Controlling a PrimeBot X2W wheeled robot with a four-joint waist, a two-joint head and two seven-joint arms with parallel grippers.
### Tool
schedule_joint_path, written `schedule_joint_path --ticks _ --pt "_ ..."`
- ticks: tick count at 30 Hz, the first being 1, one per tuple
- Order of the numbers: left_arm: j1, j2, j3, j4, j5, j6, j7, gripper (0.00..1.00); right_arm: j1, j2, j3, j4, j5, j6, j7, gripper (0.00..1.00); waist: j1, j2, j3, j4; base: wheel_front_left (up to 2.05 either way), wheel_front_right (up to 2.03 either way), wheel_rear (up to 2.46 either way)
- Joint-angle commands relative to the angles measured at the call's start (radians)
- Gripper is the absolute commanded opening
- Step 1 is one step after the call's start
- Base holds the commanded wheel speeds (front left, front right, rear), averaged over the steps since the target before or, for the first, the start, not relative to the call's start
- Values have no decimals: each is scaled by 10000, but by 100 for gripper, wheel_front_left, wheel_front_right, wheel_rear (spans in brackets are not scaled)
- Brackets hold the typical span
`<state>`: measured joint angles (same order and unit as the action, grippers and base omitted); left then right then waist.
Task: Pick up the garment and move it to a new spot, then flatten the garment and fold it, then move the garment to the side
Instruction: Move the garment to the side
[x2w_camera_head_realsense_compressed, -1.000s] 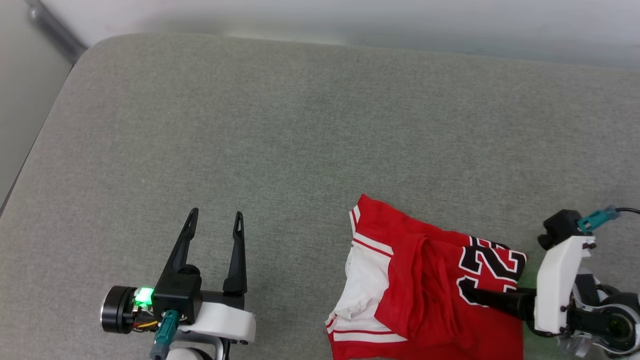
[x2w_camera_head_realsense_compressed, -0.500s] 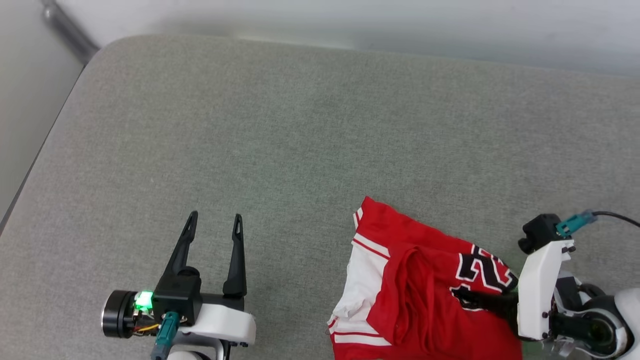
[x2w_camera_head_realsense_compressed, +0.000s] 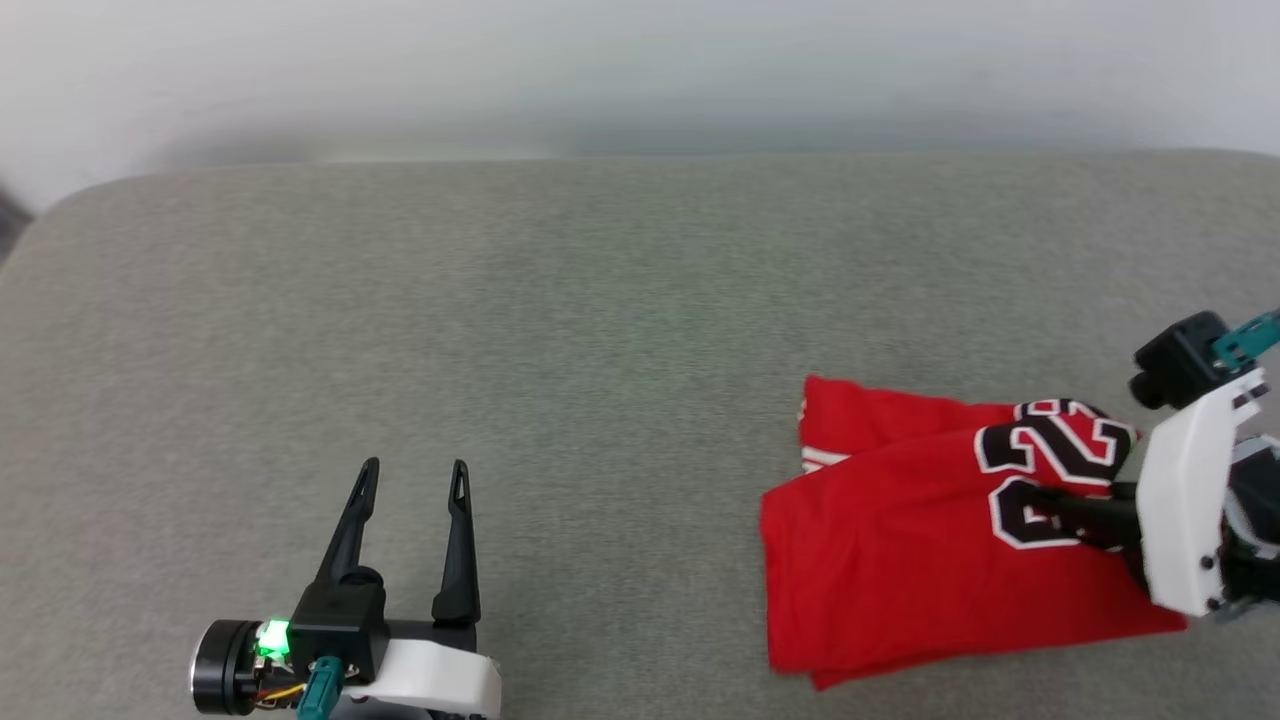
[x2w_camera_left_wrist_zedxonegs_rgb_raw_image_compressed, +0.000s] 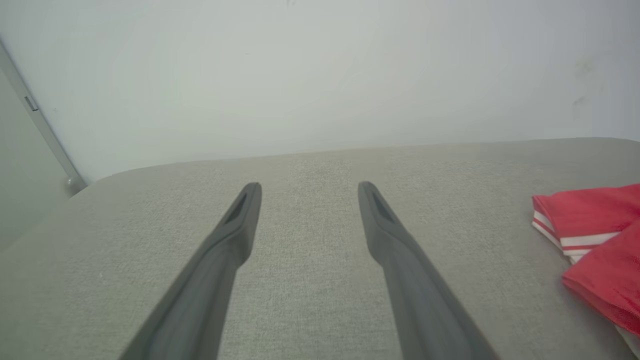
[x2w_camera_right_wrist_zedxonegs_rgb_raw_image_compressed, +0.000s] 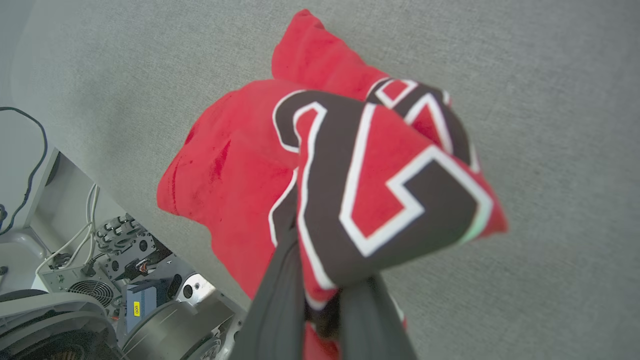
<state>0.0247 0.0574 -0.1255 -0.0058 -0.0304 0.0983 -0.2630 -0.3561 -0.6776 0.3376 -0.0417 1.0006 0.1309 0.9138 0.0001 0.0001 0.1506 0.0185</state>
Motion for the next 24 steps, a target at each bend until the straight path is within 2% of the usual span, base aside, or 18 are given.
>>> schedule_joint_path --ticks 1,6,9,17,24 --pt "-76 -6 -2 -57 7 20 -23 100 -140 -132 -93 -37 -96 -4 1 0 -1 -1 211 -600 0 0 0" --pt "-374 -10 117 -215 44 -10 -23 100 -453 -523 -548 98 -425 -4 -20 0 -1 -1 799 -1291 0 0 0" --pt "-603 28 149 -301 120 -115 -23 100 -625 -853 -864 342 -895 -4 -232 0 -1 -1 1193 -1466 0 0 0" --pt "-1222 266 222 -666 248 -350 -23 100 -1302 -1566 -1822 1647 -2216 -5 -817 0 -1 -1 2368 -1386 0 0 0" --pt "-1648 447 360 -1023 222 -449 -23 100 -2111 -1530 -2882 2964 -3526 -5 -1159 0 -1 -1 3356 -1260 0 0 0"
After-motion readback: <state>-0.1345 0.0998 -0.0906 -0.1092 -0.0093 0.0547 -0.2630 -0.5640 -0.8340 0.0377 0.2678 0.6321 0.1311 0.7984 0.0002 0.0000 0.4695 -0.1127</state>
